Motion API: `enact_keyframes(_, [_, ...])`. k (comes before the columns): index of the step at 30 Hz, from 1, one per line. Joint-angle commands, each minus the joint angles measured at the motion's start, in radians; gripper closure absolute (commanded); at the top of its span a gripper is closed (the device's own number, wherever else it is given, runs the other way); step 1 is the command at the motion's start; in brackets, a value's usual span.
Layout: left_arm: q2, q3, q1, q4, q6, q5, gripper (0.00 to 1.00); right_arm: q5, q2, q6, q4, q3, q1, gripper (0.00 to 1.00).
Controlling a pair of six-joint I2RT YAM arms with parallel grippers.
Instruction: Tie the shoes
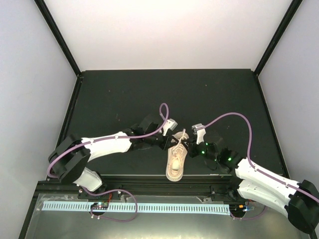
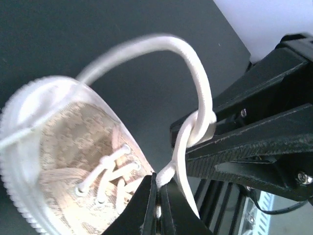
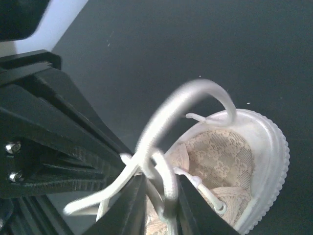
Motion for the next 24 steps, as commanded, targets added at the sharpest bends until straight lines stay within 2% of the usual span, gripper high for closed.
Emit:
enact_keyframes(1, [-0.076,0.038,-0.001,-0.081,0.063,-0.162,0.99,0.052,-0.047,-0.024,-0.087,0.054,-0.003,0.73])
enact_keyframes(5, [-0.098,0.049,-0.001,-0.173,0.101,-0.242,0.98,0.137,-0.115,-0.016,-0.216,0.081,-0.003,0.37])
enact_keyframes(8, [-0.128,0.038,-0.001,-0.212,0.112,-0.305,0.98,0.178,-0.195,-0.005,-0.296,0.095,-0.003,0.23])
enact_keyframes(14, [-0.227,-0.021,-0.001,-0.233,0.129,-0.432,0.98,0.231,-0.224,0.026,-0.384,0.165,-0.011,0.17])
enact_keyframes(20, [-0.307,-0.057,-0.001,-0.253,0.186,-0.482,0.98,0.211,-0.028,0.029,-0.396,0.255,-0.060,0.17])
enact_keyframes(24, [-0.299,-0.052,-0.001,-0.278,0.203,-0.471,0.98,0.108,0.089,-0.039,-0.292,0.252,-0.118,0.25])
